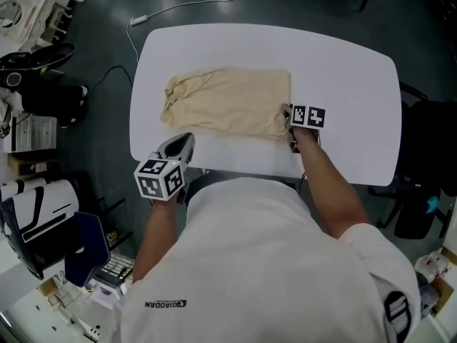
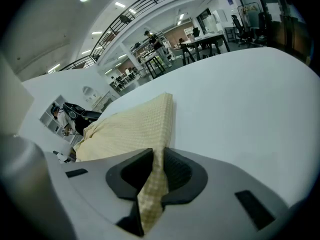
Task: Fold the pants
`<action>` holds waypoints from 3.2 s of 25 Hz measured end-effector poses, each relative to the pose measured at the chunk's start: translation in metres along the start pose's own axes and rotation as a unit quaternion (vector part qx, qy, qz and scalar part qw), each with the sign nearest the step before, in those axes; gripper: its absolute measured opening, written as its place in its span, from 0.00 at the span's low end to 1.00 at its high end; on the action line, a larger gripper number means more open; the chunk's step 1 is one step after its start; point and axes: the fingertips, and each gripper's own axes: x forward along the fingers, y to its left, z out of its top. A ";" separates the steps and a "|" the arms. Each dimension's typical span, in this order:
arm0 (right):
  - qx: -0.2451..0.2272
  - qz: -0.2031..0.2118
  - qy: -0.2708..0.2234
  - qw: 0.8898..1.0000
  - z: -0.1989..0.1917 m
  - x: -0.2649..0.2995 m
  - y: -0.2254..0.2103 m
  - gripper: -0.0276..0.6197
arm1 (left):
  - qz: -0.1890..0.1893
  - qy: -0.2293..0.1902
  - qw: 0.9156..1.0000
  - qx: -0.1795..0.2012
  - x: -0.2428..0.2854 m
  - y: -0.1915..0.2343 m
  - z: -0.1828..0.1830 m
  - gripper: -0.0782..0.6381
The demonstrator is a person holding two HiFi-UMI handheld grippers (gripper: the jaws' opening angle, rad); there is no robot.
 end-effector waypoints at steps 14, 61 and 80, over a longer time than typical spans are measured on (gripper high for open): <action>-0.025 -0.048 -0.084 0.995 0.032 -0.039 0.067 0.10 | -0.058 -0.006 0.998 0.028 -0.015 0.088 0.024 0.15; -0.287 0.029 0.054 0.956 -0.036 0.171 0.443 0.33 | -0.057 -0.047 0.997 -0.023 -0.096 0.269 -0.014 0.15; -0.280 0.067 0.063 0.955 -0.034 0.166 0.455 0.39 | -0.079 -0.033 0.996 -0.018 -0.103 0.261 -0.034 0.15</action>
